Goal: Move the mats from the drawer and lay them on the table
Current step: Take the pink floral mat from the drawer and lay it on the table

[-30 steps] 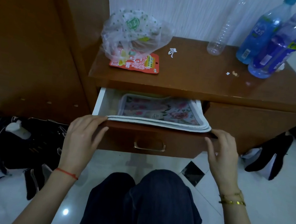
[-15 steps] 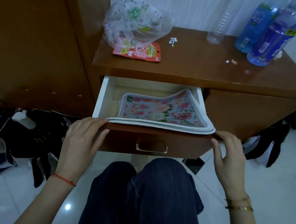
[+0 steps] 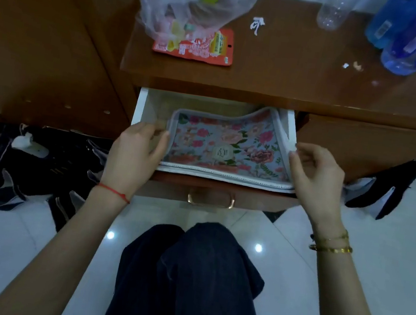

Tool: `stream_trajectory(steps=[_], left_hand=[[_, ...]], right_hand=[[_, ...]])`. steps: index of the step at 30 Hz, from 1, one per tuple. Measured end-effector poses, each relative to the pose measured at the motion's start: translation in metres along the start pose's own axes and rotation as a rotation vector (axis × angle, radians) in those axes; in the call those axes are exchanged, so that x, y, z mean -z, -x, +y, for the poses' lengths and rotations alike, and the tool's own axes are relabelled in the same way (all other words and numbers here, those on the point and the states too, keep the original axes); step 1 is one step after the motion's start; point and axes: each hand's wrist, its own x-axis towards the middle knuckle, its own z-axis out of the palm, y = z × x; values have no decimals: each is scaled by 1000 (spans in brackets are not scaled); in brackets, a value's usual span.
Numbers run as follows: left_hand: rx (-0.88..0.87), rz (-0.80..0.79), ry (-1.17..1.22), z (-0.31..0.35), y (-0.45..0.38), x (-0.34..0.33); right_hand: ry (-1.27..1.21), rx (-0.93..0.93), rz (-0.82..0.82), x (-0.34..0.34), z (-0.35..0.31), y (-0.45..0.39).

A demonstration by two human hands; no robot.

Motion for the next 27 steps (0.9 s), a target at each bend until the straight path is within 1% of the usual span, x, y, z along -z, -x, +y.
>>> stream_trajectory(steps=[6, 11, 13, 15, 18, 21, 27], left_hand=[[206, -250, -1, 12, -1, 8], [421, -455, -39, 30, -14, 19], [503, -582, -102, 34, -23, 21], [545, -692, -141, 38, -31, 22], [606, -793, -122, 41, -40, 20], [675, -811, -59, 43, -42, 23], [712, -668, 26, 50, -37, 33]], right_hand=[[107, -91, -188, 6, -3, -2], [83, -260, -234, 5, -11, -1], [86, -284, -247, 6, -15, 0], [113, -285, -270, 8, -18, -2], [113, -333, -328, 12, -21, -8], [78, -384, -375, 18, -21, -11], [20, -440, -431, 26, -24, -19]])
